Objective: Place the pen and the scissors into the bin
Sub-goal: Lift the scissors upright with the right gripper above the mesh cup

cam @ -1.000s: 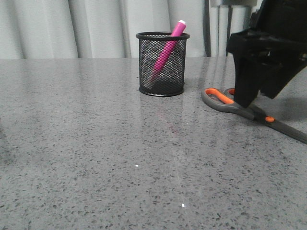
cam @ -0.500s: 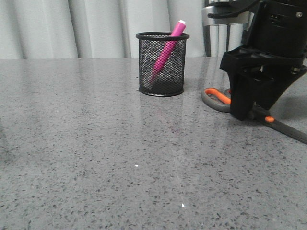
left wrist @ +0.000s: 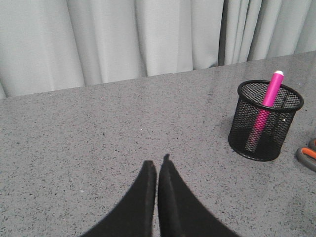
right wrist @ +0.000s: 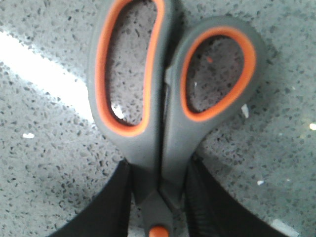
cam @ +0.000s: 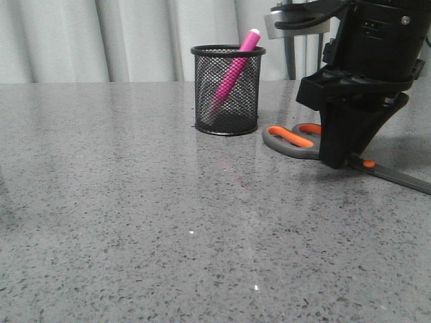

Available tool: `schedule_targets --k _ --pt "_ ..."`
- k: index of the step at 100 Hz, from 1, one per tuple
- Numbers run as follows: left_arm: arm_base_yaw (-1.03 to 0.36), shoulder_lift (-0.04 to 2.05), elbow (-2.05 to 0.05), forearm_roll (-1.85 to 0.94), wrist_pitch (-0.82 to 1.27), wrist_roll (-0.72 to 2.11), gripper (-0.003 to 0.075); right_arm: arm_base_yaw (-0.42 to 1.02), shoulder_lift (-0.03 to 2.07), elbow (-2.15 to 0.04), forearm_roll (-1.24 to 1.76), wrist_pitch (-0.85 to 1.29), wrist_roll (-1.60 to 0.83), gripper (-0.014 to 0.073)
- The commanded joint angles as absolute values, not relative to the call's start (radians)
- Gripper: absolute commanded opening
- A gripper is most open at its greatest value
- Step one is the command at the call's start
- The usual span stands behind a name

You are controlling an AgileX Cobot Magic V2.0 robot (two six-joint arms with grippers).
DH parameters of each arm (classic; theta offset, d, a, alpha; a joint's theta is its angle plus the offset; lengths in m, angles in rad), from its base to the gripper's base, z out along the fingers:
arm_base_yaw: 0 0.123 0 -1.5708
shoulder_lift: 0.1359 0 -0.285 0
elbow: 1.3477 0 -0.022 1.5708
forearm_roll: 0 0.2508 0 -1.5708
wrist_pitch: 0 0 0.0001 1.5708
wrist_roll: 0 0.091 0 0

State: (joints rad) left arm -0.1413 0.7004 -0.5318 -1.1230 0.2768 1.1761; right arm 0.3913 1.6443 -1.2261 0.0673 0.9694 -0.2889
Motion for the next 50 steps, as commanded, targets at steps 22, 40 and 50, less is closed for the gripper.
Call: schedule_targets --k 22,40,50 --pt "-0.139 0.695 -0.559 -1.152 0.25 1.167 -0.0019 0.387 1.313 -1.17 0.117 0.724 -0.28 -0.0069" --pt "-0.139 0.695 -0.559 -1.152 0.25 1.167 -0.0019 0.391 1.124 -1.044 0.23 0.308 -0.28 -0.0069" --pt "-0.139 0.695 -0.559 -1.152 0.25 1.167 -0.0019 0.391 1.114 -1.034 0.276 0.13 -0.28 -0.0069"
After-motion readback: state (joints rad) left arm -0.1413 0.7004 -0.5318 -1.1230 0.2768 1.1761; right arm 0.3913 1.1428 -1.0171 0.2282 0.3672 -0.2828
